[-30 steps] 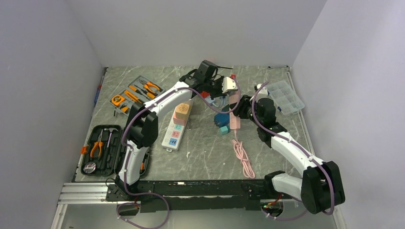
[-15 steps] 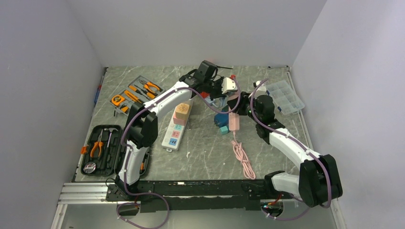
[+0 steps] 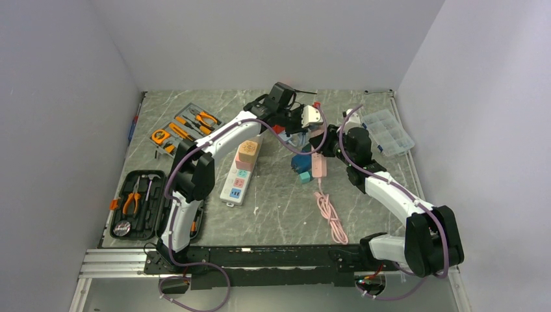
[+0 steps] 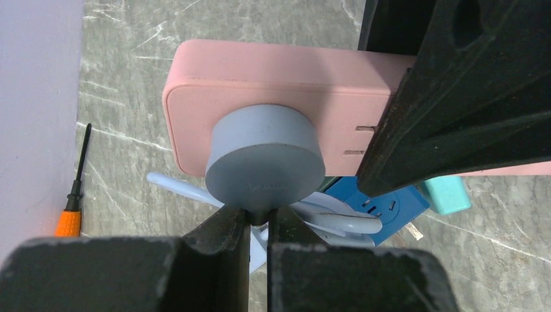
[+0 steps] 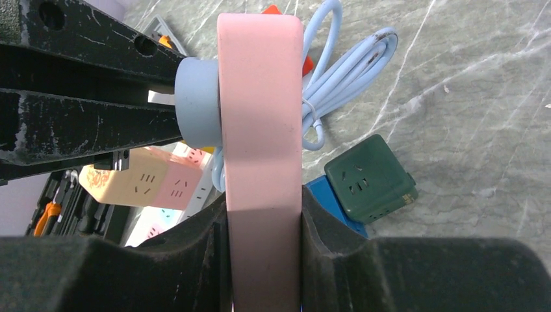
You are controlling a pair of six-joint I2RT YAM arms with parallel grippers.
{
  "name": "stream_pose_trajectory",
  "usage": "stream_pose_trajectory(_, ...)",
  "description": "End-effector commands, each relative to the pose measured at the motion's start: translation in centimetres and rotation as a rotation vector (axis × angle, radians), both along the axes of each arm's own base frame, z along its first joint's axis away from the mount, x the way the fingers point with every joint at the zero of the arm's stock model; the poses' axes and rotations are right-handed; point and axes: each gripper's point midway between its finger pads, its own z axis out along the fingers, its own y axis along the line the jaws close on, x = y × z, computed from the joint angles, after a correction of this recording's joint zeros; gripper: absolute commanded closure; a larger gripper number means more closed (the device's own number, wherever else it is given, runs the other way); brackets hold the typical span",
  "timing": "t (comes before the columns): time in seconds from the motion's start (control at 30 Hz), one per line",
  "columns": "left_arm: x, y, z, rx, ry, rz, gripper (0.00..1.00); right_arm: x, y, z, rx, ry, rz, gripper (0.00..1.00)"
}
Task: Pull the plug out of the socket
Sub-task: Remove the plug from the socket.
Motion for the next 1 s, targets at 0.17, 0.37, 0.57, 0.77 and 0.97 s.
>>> stream_pose_trajectory(0.17,-1.8,0.9,9.9,-0.167,-0.057,-0.075,1.00,1.6,-6.1,-2.7,-0.080,0.056,-0.256,1.00)
stream_pose_trajectory(0.37,-2.0,2.0,10.7,-0.182,-0.037,-0.091,1.00,1.9,-8.8,-4.0,-0.110,0.104,-0.357,1.00)
stream_pose_trajectory(0.57,-2.3,3.1,10.7,-0.182,-0.016,-0.103,1.00,2.2,-10.1,-4.6,-0.115,0.130,-0.387,1.00)
stream_pose_trajectory(0.77,-1.9,3.9,10.9,-0.186,-0.012,-0.098,1.00,1.9,-11.1,-6.1,-0.133,0.172,-0.418,1.00)
stream_pose_trajectory(0.97,-1.7,4.5,10.8,-0.184,-0.007,-0.092,1.00,1.8,-12.6,-7.3,-0.165,0.234,-0.483,1.00)
